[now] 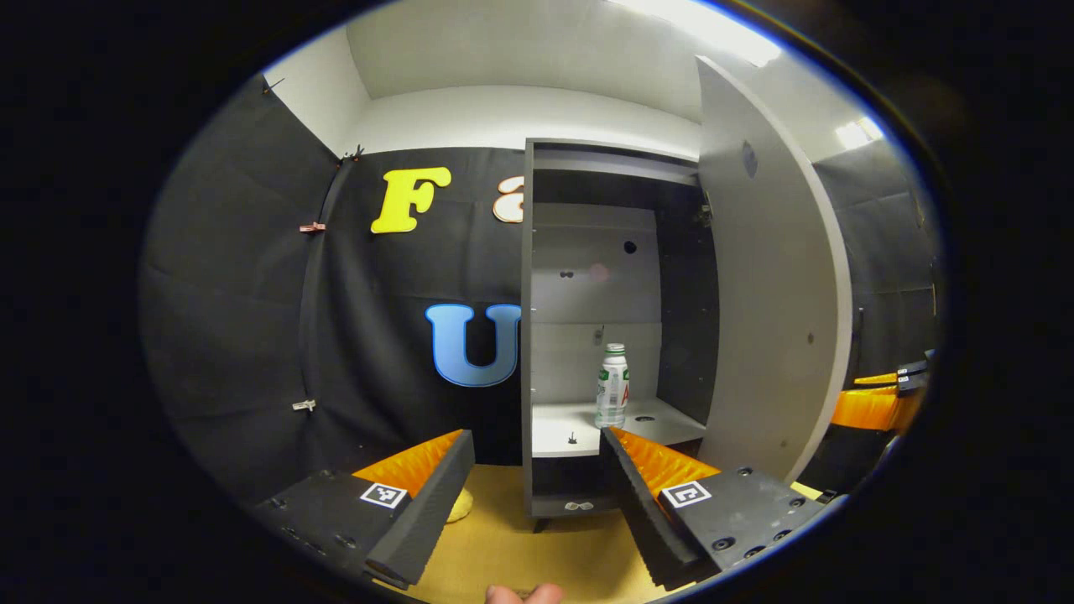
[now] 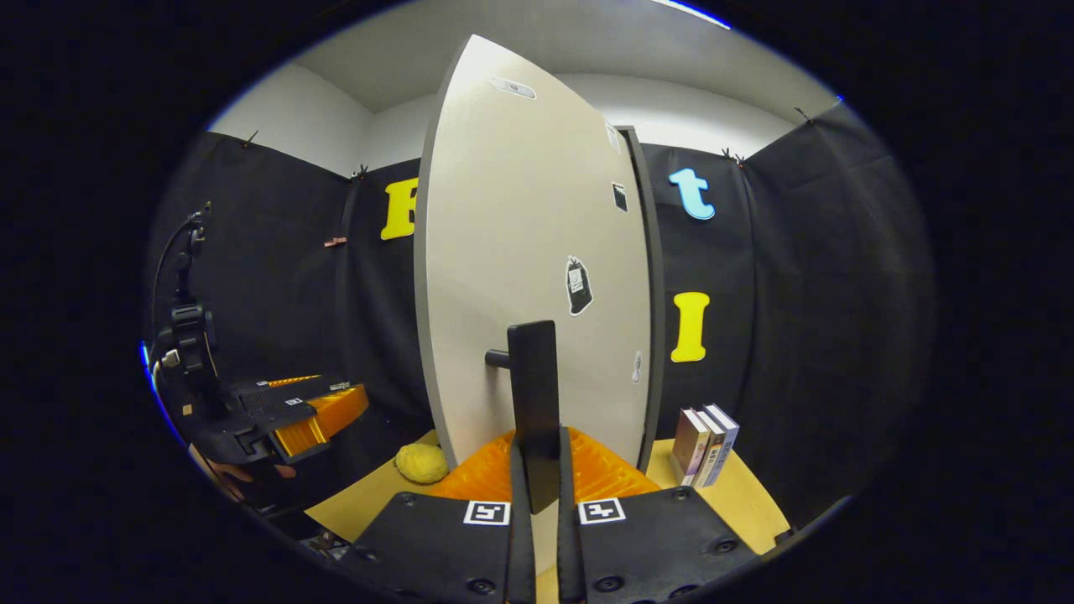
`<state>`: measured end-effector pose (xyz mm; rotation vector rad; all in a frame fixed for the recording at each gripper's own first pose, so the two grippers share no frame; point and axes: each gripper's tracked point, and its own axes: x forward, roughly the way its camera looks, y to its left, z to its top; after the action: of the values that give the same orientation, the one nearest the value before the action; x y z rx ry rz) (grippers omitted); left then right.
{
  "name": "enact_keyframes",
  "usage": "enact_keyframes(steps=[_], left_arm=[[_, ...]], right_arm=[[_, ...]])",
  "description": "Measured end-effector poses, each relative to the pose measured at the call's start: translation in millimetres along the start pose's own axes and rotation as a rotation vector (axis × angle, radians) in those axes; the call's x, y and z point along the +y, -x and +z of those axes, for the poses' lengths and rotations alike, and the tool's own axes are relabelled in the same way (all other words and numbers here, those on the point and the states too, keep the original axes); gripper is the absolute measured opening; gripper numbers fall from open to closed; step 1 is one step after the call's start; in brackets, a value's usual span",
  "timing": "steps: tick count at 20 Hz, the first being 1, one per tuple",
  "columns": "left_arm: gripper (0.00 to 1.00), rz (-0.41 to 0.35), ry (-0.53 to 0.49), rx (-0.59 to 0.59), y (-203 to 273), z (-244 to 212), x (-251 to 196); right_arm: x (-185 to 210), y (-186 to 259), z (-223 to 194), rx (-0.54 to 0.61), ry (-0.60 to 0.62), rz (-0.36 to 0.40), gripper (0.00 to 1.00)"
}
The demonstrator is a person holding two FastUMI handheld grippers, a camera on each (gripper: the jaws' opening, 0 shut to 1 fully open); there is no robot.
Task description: Open the cabinet door with the right hand, grasp the bottle in the cabinet with the left hand and place it on the coaster, then close the cabinet door with the right hand.
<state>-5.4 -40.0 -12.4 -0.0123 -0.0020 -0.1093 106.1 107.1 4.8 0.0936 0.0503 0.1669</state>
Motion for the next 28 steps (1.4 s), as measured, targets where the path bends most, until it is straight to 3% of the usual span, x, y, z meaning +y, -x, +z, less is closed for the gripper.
enact_keyframes(steps=[11, 26, 27, 28], left_arm=[[0.95, -0.097, 0.000, -0.013, -20, 5, -49], [0.95, -0.144, -0.013, -0.019, -82, 10, -119], [0.95, -0.144, -0.015, -0.017, -91, 8, -124], [0.94, -0.145, -0.017, -0.016, -101, 7, -129]], right_arm=[[-44, 20, 9, -0.026, 0.015, -0.115, 0.13], [-77, 18, 14, -0.037, -0.009, -0.211, 0.08], [-75, 16, 13, -0.036, -0.013, -0.203, 0.19], [-74, 16, 14, -0.039, -0.012, -0.193, 0.19]])
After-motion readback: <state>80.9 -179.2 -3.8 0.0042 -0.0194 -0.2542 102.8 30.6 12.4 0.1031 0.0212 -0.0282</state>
